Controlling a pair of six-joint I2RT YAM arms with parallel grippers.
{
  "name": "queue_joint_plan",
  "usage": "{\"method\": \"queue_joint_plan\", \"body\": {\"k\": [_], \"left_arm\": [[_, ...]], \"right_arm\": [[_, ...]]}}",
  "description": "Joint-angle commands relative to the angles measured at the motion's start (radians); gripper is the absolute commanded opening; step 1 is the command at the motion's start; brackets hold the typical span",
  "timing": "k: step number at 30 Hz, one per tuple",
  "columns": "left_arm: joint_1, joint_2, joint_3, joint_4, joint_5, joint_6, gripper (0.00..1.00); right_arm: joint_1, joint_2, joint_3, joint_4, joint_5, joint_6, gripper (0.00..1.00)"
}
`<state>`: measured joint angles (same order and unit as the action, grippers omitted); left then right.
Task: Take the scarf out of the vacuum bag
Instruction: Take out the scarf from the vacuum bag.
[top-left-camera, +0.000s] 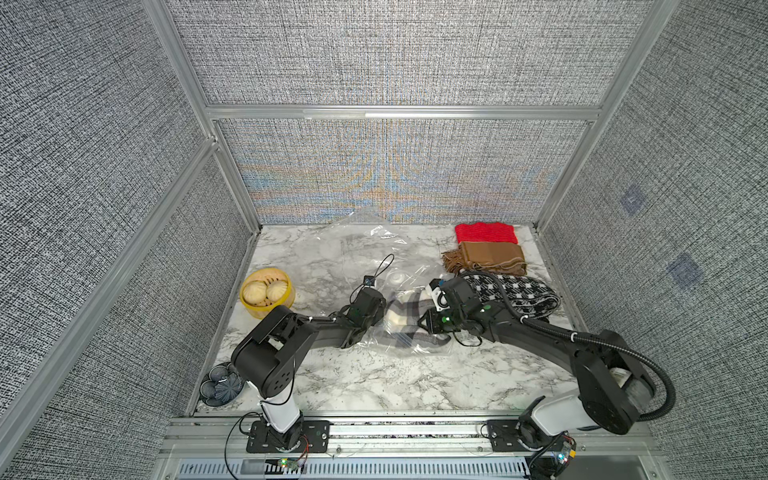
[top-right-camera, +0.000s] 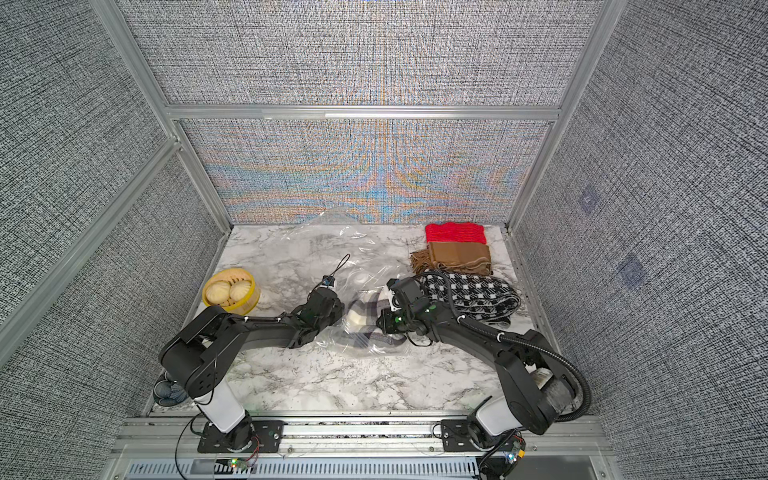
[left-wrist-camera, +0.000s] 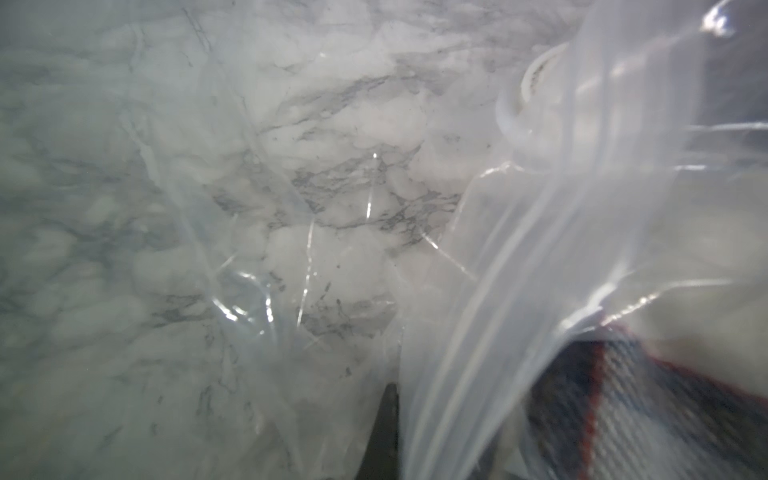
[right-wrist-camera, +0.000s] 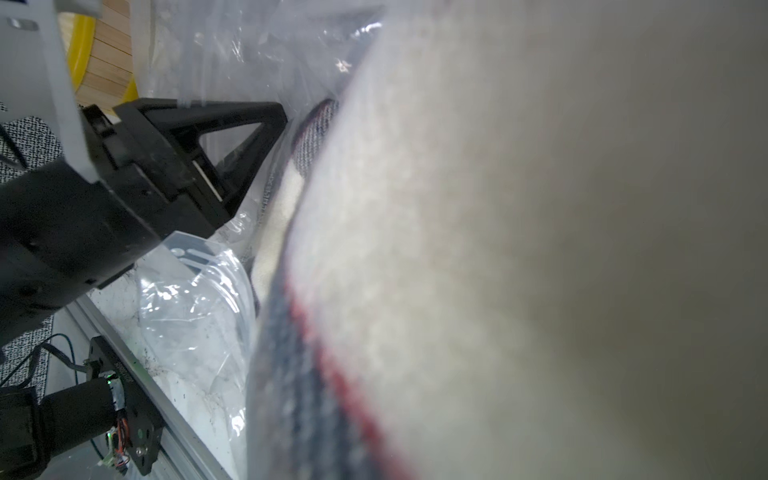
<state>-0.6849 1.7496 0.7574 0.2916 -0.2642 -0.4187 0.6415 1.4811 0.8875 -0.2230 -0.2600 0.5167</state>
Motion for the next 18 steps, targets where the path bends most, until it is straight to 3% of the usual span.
{"method": "queue_joint_plan", "body": {"k": [1, 10, 18], "left_arm": [[0.002, 0.026, 0.063, -0.152, -0.139, 0.027, 0.0], [0.001, -0.003, 0.09, -0.232, -0.27, 0.06, 0.0], [0.004, -0.119, 0.068, -0.253, -0.289, 0.106, 0.0]], "right_arm": [[0.003, -0.002, 0.055, -0.063, -0.028, -0.023, 0.0], [-0.022, -0.168, 0.07, -0.278, -0.02, -0.038, 0.0], [-0.097, -0.347, -0.069, -0.351, 0.008, -0.027, 0.0]]}}
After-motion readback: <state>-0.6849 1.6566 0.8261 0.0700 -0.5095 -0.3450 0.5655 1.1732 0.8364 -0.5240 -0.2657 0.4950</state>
